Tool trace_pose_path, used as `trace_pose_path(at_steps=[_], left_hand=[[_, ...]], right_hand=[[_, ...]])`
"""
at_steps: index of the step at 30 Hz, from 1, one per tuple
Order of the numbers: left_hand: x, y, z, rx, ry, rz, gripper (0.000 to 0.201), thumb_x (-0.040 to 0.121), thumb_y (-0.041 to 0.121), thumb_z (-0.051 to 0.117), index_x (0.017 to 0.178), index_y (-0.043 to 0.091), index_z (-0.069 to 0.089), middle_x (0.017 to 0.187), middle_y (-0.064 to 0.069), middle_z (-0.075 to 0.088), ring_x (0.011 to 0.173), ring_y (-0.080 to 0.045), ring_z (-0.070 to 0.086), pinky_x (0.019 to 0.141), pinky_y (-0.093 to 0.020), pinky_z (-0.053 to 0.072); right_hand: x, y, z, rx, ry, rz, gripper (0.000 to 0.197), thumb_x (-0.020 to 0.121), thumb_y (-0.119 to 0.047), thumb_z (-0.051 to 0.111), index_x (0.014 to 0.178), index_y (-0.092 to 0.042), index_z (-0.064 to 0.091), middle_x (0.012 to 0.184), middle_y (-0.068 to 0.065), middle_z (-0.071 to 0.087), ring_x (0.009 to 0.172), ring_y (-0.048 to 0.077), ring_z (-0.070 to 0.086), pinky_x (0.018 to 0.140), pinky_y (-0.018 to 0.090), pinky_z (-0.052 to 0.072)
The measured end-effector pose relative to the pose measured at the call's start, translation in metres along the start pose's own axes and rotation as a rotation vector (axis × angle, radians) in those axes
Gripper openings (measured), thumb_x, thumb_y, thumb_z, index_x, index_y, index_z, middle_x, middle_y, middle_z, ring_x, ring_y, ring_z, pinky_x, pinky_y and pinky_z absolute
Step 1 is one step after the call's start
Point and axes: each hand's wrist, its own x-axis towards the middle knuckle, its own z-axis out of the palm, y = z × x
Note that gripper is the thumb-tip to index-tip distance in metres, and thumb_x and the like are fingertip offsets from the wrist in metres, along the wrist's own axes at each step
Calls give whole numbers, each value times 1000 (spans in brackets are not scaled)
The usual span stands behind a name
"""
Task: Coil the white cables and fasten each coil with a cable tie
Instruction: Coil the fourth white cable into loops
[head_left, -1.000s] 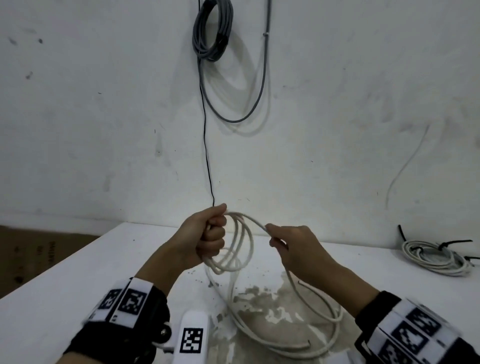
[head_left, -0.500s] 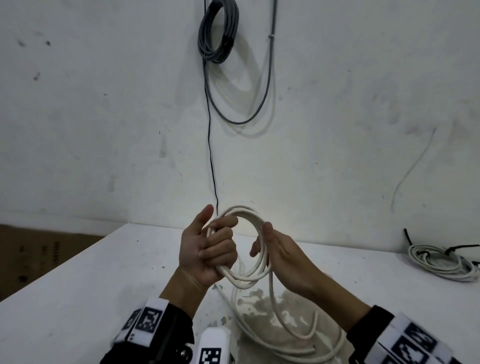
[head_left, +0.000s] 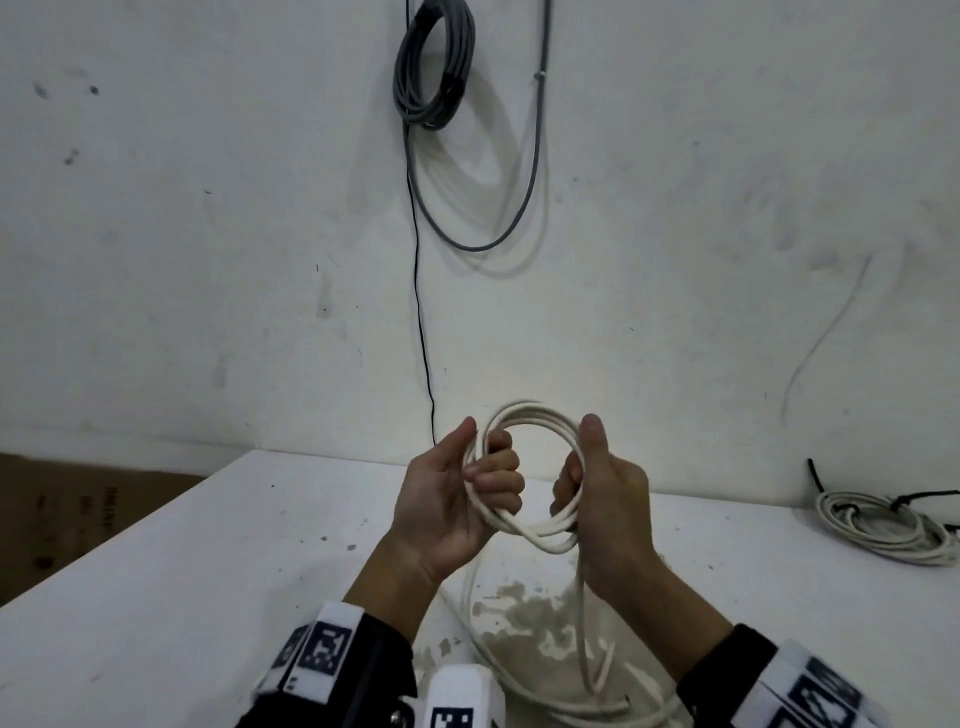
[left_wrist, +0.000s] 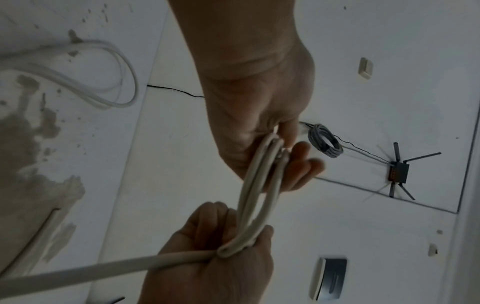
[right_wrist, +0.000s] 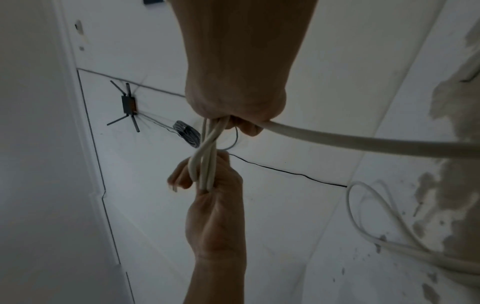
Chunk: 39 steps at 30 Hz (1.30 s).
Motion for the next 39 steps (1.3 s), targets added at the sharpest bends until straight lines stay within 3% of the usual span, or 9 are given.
trace_pose_path(at_steps=[4,8,13,17,23,27,31,34,39], left_hand=[[5,-10,13,284,270,239,29,82,30,55,89,2,58,64,-2,53,59,-13,58,55,-25,53],[12,-22,13,609,442,441,6,80,6,63,85,4,61,73,-3,60,70,-11,62,64,-20,54],[16,-31,13,831,608,470,12,92,12,54,88,6,64,82,-7,70,64,-10,69,61,-20,57],[20,-35,14,661,656,423,19,97,12,46,91,-1,58,83,-13,67,59,-15,71,58,-24,59],[15,-20,21,124,436,402,26,97,5,39,90,-10,59,86,-20,68,68,-21,73,59,-25,59],[6,-11,17,-148,270,271,18,77,-5,57,93,-14,58,55,-5,56,35,-10,48,34,-22,44],[2,2,20,127,368,89,40,86,33,46,68,0,59,35,4,28,37,-7,6,30,-18,15],[5,4,28,281,489,93,55,92,42,42,43,16,36,28,6,20,38,-10,1,33,-16,5],[6,9,20,280,578,240,59,92,32,46,36,20,29,27,7,17,19,-6,15,28,-14,7]], right_hand=[[6,-3,-4,5,64,16,54,95,-42,43,53,-9,42,46,5,40,44,17,36,47,27,30],[7,-3,-4,51,102,18,55,97,-41,40,52,-10,42,45,4,43,44,18,39,49,28,33],[7,-1,-6,-16,104,-66,57,98,-41,35,53,-8,43,46,5,45,39,13,40,44,24,35],[5,5,-6,-50,88,-145,57,98,-40,35,58,-2,46,48,7,45,37,8,40,42,19,36],[1,13,-11,-71,-16,-163,52,99,-36,35,58,-3,43,50,12,39,40,13,36,44,24,31],[-3,21,-16,-138,-120,-206,49,100,-31,34,61,-3,44,46,4,33,38,10,31,40,21,29],[-2,28,-24,-276,-175,-286,48,100,-24,35,54,-11,39,39,-6,34,39,6,30,45,23,29],[0,25,-26,-274,-267,-222,47,100,-28,33,57,-10,41,44,-5,33,38,4,28,41,18,27],[2,29,-32,-336,-405,-154,42,93,-44,37,86,-5,48,53,1,40,42,4,37,44,18,35]])
